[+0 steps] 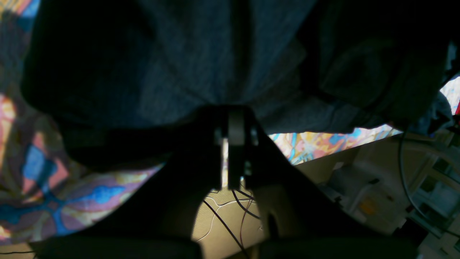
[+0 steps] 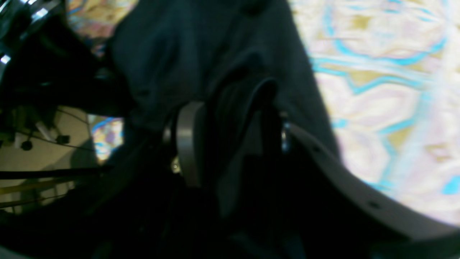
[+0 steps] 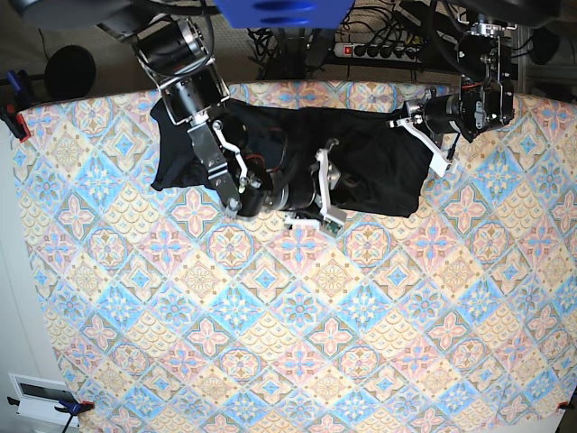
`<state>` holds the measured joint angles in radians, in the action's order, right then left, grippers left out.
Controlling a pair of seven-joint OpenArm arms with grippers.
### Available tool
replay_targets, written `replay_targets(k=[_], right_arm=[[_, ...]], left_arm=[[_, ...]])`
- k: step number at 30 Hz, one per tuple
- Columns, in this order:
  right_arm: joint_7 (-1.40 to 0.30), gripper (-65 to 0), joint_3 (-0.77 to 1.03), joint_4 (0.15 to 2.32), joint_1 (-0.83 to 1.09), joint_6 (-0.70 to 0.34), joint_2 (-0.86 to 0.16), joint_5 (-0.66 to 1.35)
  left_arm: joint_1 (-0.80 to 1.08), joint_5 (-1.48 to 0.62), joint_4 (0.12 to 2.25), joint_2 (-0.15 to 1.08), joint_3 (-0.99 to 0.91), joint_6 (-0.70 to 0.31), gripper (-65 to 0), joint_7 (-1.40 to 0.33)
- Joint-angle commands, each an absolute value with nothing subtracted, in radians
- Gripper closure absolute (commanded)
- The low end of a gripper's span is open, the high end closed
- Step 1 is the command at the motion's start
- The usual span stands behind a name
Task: Layout the t-shirt on the table in an organized manner, then fold the t-shirt properly
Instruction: 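Lift the strip end with the right gripper and fold it toward the left gripper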
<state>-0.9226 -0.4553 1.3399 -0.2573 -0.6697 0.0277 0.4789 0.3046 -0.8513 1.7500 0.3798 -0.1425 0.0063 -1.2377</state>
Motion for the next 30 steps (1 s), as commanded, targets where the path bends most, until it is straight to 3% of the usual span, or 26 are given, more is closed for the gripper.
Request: replay_targets(k=[1, 8, 12, 17, 23, 30], right_arm=[[-0.892, -24.0, -0.452, 1.351, -0.289, -0.673, 0.038, 0.501], [-0.866, -22.7, -0.453, 1.271, -0.328, -0.673, 0.039, 0.501], [-0.866, -14.8, -0.453, 1.244, -0.328, -0.673, 0.039, 0.501], [-0.875, 0.0, -0.447, 1.260, -0.321, -0.673, 0.038, 0.510], [-0.885, 0.0, -0.372, 1.445, -0.314, -0.673, 0.027, 0.527], [-0.958, 0.0, -0.225, 1.555, -0.226, -0.673, -0.074, 0.625]], left_arm=[[0.300, -0.866, 1.767, 0.390, -0.148, 0.004, -0.2, -1.234], [0.298, -0.866, 1.768, 0.390, -0.148, 0.004, -0.2, -1.234], [0.297, -0.866, 1.768, 0.390, -0.148, 0.004, -0.2, -1.233], [0.294, -0.866, 1.768, 0.390, -0.150, 0.002, -0.2, -1.233], [0.292, -0.866, 1.768, 0.394, -0.154, 0.002, -0.2, -1.231], [0.294, -0.868, 1.768, 0.390, -0.225, 0.001, -0.2, -1.231]])
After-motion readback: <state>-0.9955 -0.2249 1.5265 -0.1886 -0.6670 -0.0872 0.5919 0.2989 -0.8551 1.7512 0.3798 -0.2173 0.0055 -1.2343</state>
